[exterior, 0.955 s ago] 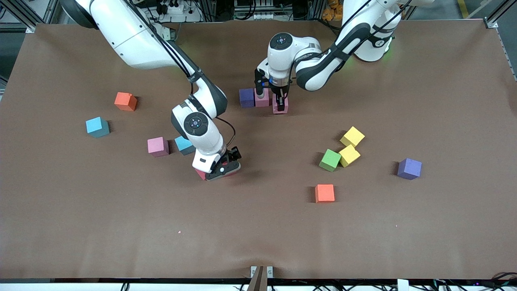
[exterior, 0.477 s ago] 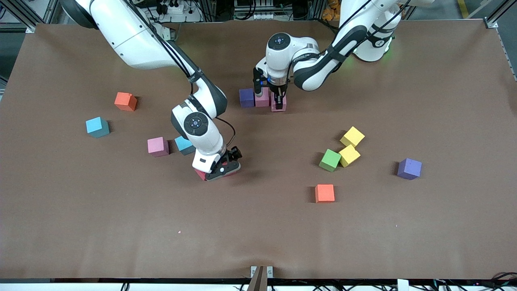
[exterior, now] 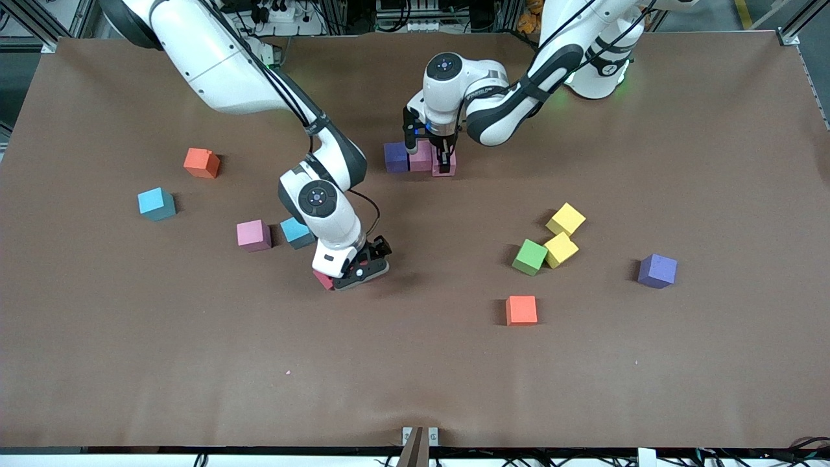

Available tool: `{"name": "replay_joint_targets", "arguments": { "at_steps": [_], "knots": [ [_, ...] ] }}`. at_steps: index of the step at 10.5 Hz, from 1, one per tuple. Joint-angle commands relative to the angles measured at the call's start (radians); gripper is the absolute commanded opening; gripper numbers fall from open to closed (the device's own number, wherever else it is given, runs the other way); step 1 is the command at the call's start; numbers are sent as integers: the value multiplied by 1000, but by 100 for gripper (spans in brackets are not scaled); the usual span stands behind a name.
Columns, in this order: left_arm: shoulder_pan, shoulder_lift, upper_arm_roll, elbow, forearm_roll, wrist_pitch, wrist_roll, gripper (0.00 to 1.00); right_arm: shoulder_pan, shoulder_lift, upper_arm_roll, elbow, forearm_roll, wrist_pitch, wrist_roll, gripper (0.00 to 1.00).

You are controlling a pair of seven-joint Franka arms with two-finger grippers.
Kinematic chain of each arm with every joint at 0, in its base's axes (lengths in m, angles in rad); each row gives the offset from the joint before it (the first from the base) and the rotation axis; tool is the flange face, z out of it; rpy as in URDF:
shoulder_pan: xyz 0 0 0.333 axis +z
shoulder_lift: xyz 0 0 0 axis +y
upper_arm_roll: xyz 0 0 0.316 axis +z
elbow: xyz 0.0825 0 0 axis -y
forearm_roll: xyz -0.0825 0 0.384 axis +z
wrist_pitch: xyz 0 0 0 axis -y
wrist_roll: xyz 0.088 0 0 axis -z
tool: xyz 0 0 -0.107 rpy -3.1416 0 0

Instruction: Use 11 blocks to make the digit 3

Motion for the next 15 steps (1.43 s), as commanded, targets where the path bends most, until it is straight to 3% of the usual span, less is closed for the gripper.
{"name": "replay_joint_targets", "arguments": {
  "at_steps": [1, 4, 5, 6, 10, 12, 13, 14, 15],
  "knots": [
    [-8, 6, -5, 10, 4, 1, -21, 32, 13, 23, -16, 25, -11, 3, 20, 100],
    [-17, 6, -5, 1, 5, 0, -38, 32, 16, 26, -17, 18, -14, 8, 22, 100],
    [-18, 6, -5, 1, 5, 0, -39, 32, 21, 35, -22, 18, -14, 14, 22, 95],
    [-18, 7, -5, 2, 5, 0, -39, 32, 24, 35, -29, 19, -14, 17, 22, 84],
    [-24, 29, -5, 2, 5, -2, -45, 34, 93, 43, -91, 22, -7, 17, 22, 92],
    [-28, 35, -5, 4, 5, -3, -85, 51, 90, 38, -92, 21, -7, 15, 19, 88],
    [-28, 35, -5, 4, 5, -3, -87, 54, 84, 34, -92, 21, -5, 14, 16, 83],
    [-28, 35, -5, 4, 5, -3, -88, 68, 80, 32, -92, 21, -2, 14, 22, 75],
    [-28, 35, -5, 4, 5, -5, -90, 100, 80, 32, -92, 21, 0, 14, 23, 65]
  ]
}}
